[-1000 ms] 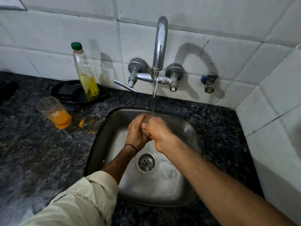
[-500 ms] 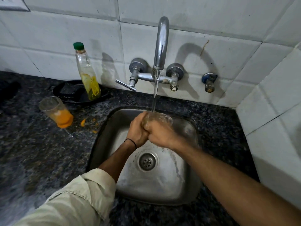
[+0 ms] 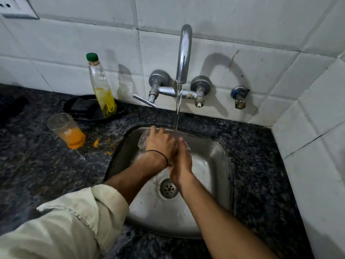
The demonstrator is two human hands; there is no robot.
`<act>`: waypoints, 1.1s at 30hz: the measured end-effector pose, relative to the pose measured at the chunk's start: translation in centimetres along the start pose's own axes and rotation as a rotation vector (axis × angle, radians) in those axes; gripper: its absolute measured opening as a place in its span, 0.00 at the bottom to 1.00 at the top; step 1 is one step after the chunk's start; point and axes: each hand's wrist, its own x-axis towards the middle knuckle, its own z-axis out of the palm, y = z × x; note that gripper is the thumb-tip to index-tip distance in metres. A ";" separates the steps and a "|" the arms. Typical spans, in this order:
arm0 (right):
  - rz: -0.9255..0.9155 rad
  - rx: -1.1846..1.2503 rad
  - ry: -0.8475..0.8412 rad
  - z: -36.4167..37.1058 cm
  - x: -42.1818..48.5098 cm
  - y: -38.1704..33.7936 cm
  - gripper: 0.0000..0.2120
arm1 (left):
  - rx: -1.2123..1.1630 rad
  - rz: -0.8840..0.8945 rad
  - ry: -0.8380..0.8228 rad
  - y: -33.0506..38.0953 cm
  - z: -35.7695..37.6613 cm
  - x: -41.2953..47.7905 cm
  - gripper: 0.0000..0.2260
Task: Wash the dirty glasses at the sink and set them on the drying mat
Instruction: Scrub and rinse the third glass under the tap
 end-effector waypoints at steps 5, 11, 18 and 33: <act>0.209 0.123 -0.056 1.1 0.5 0.6 0.19 | 0.249 0.032 -0.243 0.7 -0.8 0.3 0.21; -0.088 -0.609 0.165 0.8 2.1 0.0 0.16 | -0.574 0.122 -0.248 -3.0 3.5 0.1 0.28; -0.641 -1.289 -0.456 0.3 -1.4 -5.7 0.21 | -1.940 0.172 -0.284 -2.6 7.2 -2.3 0.14; -0.923 -2.327 -0.740 -2.8 -2.4 -9.3 0.35 | -1.371 0.016 0.259 -2.3 5.6 -0.6 0.25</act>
